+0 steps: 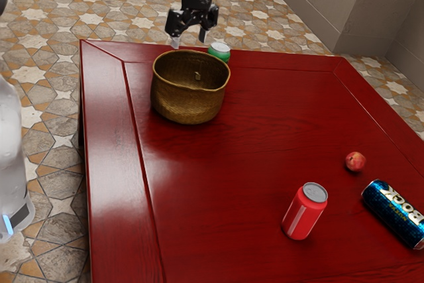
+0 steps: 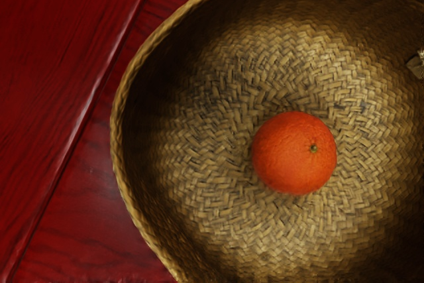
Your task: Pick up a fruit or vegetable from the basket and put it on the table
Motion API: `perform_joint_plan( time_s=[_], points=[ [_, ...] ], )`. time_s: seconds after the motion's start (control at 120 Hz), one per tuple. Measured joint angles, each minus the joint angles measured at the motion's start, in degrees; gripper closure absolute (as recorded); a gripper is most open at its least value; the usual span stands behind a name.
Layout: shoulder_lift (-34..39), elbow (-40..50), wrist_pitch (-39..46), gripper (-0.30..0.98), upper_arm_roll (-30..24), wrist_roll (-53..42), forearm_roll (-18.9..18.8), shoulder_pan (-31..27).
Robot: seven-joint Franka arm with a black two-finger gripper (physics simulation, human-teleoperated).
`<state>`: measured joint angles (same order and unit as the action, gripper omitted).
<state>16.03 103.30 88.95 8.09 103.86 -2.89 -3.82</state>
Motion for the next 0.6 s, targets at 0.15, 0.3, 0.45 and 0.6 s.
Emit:
perform_joint_plan(
  time_s=[0.15, 0.3, 0.45, 0.6],
  points=[
    [-1.27, 1.8, 5.03, 0.0, -1.14, -2.12, 0.65, -1.19],
    [-2.07, 5.65, 8.72, 0.0, -1.45, -3.83, 1.22, -2.23],
    [-1.6, 8.44, 10.96, 0.0, -1.46, -5.18, 1.15, -3.15],
    [-2.54, 9.32, 12.48, 0.0, -1.41, -6.26, 1.28, -5.15]
  ],
)
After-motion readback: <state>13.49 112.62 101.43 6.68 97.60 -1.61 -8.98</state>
